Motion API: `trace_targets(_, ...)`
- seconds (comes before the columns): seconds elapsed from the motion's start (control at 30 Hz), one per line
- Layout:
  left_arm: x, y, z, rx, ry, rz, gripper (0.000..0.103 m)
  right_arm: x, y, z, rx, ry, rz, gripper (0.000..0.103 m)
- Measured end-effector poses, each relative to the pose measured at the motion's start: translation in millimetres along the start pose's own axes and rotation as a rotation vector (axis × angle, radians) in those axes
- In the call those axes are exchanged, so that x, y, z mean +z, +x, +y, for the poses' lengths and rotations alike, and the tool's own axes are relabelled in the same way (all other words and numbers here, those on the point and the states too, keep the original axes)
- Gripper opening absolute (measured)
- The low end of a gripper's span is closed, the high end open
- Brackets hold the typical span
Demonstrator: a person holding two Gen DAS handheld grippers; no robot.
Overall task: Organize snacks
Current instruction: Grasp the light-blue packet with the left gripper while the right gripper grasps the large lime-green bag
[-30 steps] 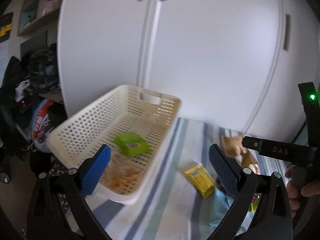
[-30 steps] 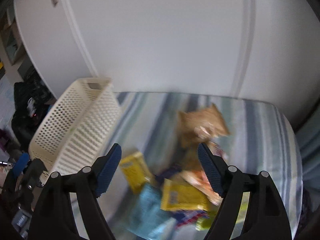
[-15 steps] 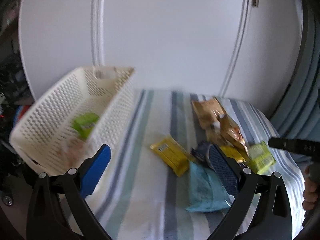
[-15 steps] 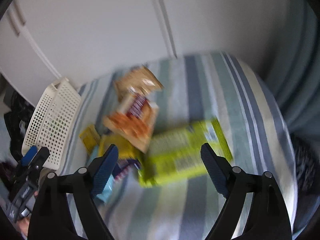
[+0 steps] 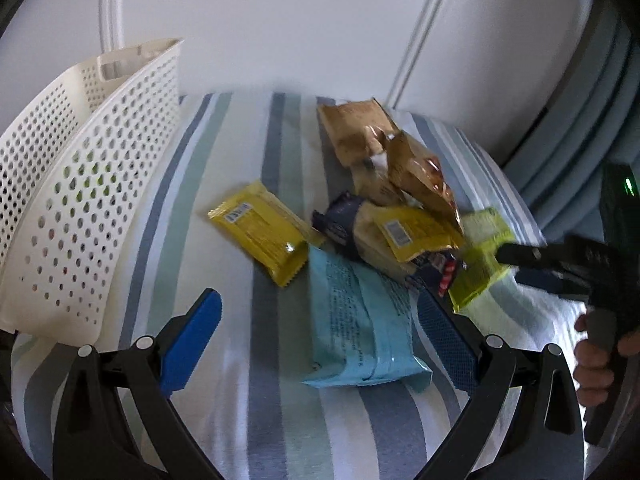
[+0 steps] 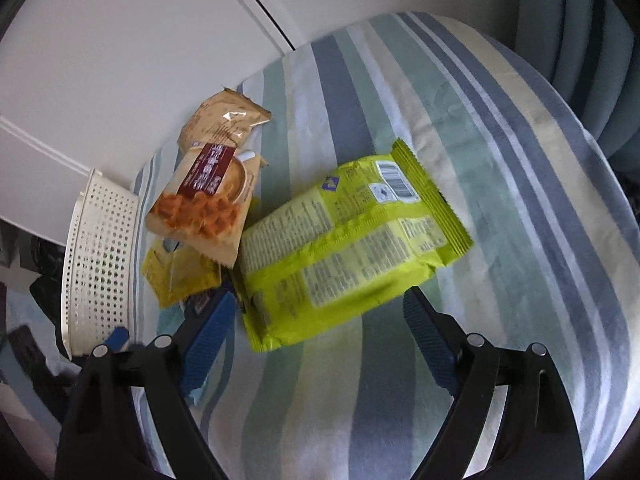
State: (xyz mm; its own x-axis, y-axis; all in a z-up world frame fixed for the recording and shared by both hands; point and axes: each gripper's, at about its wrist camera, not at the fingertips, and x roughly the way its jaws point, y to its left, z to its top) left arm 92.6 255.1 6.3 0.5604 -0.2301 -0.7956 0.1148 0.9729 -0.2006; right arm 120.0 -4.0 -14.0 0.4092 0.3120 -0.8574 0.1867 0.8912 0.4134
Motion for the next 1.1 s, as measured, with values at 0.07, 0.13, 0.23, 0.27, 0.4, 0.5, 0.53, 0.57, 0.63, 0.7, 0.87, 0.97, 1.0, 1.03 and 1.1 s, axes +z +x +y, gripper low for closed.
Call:
trace_targets(0.07,-1.8,1.5,-6.2,-0.002,0.027,0.004,0.100,6.8,4.6,1.8,-0.003,0.010,-0.007,0.085)
trace_targets(0.13,-2.8,4.3,-10.9,-0.004,0.043,0.008,0.100,15.9,9.3,0.6,-0.006,0.030,-0.019,0.085)
trace_targets(0.23,-2.5,12.0,-17.8,-0.004,0.063,0.012,0.100,30.8,16.4,0.8,-0.011,0.059,-0.029,0.085)
trace_targets(0.27,-3.0,13.3,-19.3,-0.002,0.069,0.014,0.100,34.7,18.5,1.4,-0.015,0.063,-0.031,0.085)
trace_targets(0.4,-3.3,19.3,-22.6,0.000,0.084,0.020,0.100,53.6,29.0,11.5,-0.083,0.039,-0.058,0.085)
trace_targets(0.5,-3.3,21.1,-23.2,0.002,0.086,0.023,0.099,64.9,38.9,20.5,-0.127,0.010,-0.060,0.085)
trace_targets(0.53,-3.6,21.5,-24.0,0.003,0.087,0.025,0.099,66.7,41.7,24.0,-0.143,-0.002,-0.060,0.085)
trace_targets(0.57,-3.2,20.6,-23.3,0.003,0.088,0.025,0.100,68.5,44.8,28.5,-0.163,-0.015,-0.060,0.085)
trace_targets(0.63,-4.2,19.1,-24.8,0.004,0.090,0.025,0.100,70.1,50.7,36.1,-0.223,-0.061,-0.061,0.085)
trace_targets(0.7,-5.9,19.4,-28.0,0.006,0.098,0.027,0.100,71.7,56.7,44.0,-0.279,-0.112,-0.062,0.085)
trace_targets(0.87,-6.8,26.2,-34.3,0.007,0.124,0.045,0.100,64.6,54.6,50.4,-0.334,-0.193,-0.077,0.079)
trace_targets(0.97,-6.3,31.7,-35.7,0.002,0.133,0.063,0.100,57.8,46.6,48.8,-0.359,-0.224,-0.089,0.072)
trace_targets(1.0,-6.1,34.4,-35.6,-0.001,0.133,0.073,0.097,55.0,43.0,46.3,-0.356,-0.225,-0.091,0.071)
trace_targets(1.03,-5.9,37.1,-35.4,-0.006,0.130,0.082,0.094,52.8,40.4,44.4,-0.353,-0.219,-0.089,0.071)
trace_targets(1.1,-5.0,45.9,-32.4,-0.016,0.111,0.121,0.078,48.6,35.0,37.9,-0.340,-0.209,-0.094,0.070)
